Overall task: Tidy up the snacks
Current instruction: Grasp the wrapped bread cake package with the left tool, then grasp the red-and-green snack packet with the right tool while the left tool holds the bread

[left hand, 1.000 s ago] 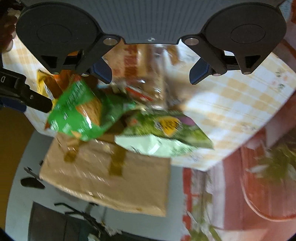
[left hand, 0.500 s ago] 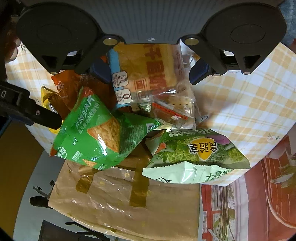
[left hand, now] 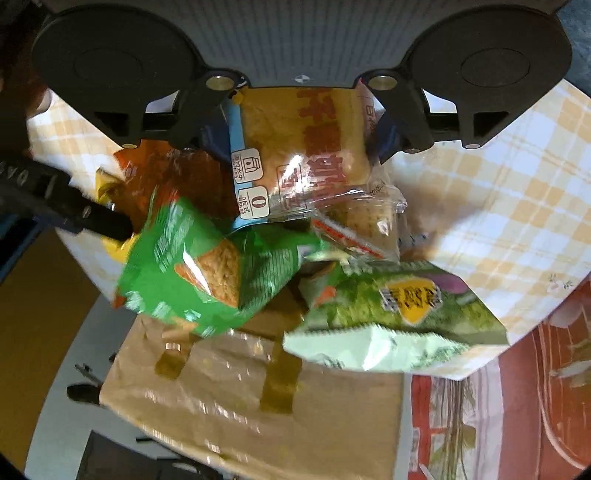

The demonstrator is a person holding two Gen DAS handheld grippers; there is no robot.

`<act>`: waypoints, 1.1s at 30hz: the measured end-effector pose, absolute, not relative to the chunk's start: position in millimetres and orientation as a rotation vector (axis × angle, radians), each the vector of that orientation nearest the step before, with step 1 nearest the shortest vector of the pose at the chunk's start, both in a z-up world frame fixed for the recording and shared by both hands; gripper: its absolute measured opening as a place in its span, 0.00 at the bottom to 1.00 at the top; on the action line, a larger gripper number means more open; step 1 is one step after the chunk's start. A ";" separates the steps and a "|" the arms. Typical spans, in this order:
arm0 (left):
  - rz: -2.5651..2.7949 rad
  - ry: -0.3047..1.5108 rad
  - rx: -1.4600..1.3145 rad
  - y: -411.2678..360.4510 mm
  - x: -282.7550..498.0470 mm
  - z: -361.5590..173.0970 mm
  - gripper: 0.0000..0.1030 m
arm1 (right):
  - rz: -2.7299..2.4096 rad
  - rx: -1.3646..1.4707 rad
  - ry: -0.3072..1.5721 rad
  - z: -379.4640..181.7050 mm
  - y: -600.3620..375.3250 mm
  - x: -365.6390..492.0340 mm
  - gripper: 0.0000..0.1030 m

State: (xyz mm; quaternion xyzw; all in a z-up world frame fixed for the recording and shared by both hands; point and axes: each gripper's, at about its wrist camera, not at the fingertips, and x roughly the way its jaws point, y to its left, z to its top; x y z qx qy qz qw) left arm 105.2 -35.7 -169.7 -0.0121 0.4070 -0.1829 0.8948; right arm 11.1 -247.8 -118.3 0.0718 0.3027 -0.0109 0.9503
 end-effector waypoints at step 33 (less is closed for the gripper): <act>-0.244 0.556 -0.049 14.2 86.9 -99.9 0.74 | 0.001 0.184 0.573 -89.9 -239.4 22.8 1.00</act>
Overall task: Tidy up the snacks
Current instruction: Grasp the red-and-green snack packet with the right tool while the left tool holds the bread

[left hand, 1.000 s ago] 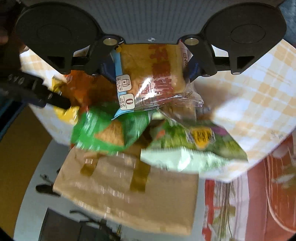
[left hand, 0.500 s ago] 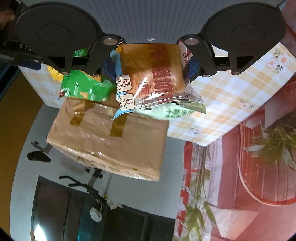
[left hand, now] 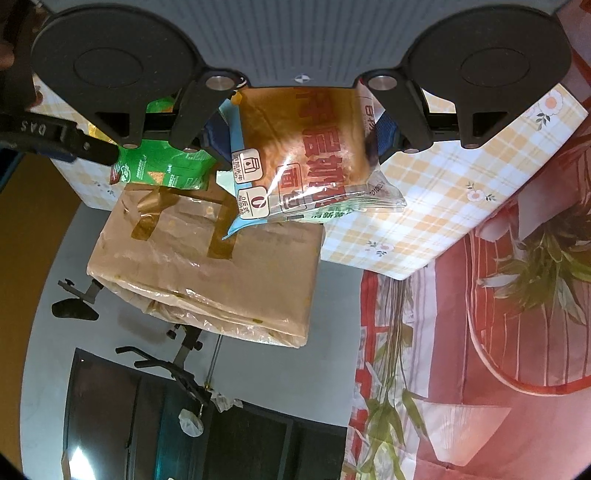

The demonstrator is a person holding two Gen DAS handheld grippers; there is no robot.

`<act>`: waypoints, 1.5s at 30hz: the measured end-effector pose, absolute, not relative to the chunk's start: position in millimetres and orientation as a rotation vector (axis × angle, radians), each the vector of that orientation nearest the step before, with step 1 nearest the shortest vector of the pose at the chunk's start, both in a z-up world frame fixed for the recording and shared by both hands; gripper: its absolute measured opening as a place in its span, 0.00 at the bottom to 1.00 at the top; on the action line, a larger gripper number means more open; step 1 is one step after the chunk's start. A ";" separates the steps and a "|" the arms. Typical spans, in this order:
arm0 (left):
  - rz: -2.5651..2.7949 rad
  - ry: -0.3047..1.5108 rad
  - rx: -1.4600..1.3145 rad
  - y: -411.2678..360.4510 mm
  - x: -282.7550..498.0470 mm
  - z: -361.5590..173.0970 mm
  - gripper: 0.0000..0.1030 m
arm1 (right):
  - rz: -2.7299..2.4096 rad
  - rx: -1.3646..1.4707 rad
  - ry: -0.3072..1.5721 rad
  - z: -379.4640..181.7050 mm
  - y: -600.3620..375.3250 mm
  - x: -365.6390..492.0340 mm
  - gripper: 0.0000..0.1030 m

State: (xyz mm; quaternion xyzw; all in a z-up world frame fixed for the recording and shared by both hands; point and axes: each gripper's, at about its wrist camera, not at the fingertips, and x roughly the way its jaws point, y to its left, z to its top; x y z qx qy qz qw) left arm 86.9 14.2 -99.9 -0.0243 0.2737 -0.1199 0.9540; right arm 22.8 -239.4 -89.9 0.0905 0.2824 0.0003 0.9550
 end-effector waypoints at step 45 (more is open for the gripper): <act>-0.193 0.532 -0.085 27.0 81.6 -90.8 0.74 | 0.135 0.274 0.487 -70.5 -234.1 39.3 0.31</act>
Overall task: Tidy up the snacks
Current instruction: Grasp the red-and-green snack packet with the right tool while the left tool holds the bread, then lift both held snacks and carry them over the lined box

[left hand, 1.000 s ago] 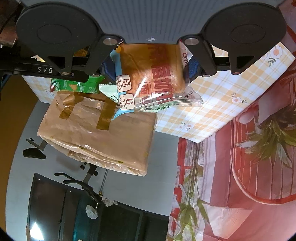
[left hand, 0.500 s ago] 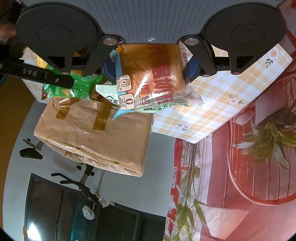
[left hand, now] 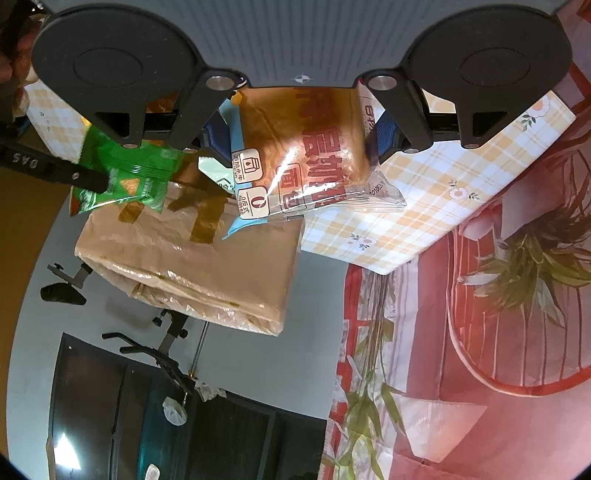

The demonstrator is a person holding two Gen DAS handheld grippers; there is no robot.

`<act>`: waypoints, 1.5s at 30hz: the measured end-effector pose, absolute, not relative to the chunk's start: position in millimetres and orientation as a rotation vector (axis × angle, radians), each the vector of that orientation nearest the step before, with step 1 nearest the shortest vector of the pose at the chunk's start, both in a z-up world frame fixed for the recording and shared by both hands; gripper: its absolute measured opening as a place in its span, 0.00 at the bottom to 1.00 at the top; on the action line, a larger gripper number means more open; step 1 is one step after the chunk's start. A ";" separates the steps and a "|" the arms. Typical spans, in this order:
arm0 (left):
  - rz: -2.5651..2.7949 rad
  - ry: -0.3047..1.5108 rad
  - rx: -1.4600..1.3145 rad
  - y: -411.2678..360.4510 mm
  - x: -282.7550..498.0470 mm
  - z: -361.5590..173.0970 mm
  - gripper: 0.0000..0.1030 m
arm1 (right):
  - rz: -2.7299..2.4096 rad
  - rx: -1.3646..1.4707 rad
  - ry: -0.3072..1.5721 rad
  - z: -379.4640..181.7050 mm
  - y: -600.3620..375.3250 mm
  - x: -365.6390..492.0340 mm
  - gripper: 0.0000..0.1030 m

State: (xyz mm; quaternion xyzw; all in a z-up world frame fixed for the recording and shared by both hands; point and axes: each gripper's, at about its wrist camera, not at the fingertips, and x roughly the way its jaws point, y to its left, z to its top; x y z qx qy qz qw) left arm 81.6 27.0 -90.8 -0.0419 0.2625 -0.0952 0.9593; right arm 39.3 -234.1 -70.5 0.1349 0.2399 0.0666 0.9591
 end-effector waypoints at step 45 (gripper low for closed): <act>-0.408 0.320 -0.094 -27.5 176.5 28.4 0.74 | 0.237 0.148 0.113 99.0 -278.2 109.7 0.25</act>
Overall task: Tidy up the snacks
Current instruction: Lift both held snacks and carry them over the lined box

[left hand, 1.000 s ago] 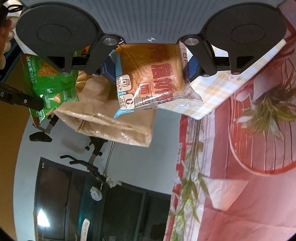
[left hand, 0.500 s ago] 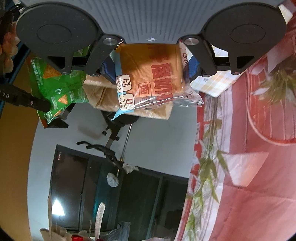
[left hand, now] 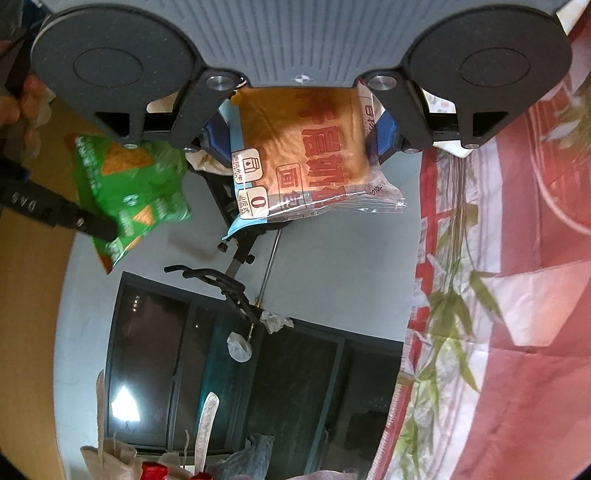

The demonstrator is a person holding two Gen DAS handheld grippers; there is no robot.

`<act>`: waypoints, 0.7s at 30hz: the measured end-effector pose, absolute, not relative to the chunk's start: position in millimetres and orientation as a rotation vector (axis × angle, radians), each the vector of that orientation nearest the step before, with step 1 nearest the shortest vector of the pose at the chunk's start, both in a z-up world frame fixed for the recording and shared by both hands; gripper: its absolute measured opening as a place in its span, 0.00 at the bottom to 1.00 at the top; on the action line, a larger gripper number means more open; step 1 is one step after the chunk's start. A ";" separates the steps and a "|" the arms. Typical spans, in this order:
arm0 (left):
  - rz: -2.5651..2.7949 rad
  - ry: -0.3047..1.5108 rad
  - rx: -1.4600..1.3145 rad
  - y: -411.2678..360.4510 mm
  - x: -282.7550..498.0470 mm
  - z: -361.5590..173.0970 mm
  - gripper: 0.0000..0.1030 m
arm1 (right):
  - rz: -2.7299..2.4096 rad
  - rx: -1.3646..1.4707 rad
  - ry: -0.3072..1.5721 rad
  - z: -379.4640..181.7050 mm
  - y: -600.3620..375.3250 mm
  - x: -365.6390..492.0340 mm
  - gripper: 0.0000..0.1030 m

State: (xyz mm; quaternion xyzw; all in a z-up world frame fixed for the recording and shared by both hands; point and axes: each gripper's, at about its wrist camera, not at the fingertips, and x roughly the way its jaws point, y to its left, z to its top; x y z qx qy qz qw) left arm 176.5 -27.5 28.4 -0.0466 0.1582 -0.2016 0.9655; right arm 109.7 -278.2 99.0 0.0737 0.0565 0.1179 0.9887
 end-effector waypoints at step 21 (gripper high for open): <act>-0.353 0.483 0.028 -86.8 305.2 -0.8 0.74 | 0.122 0.080 0.431 7.2 -310.0 229.8 0.25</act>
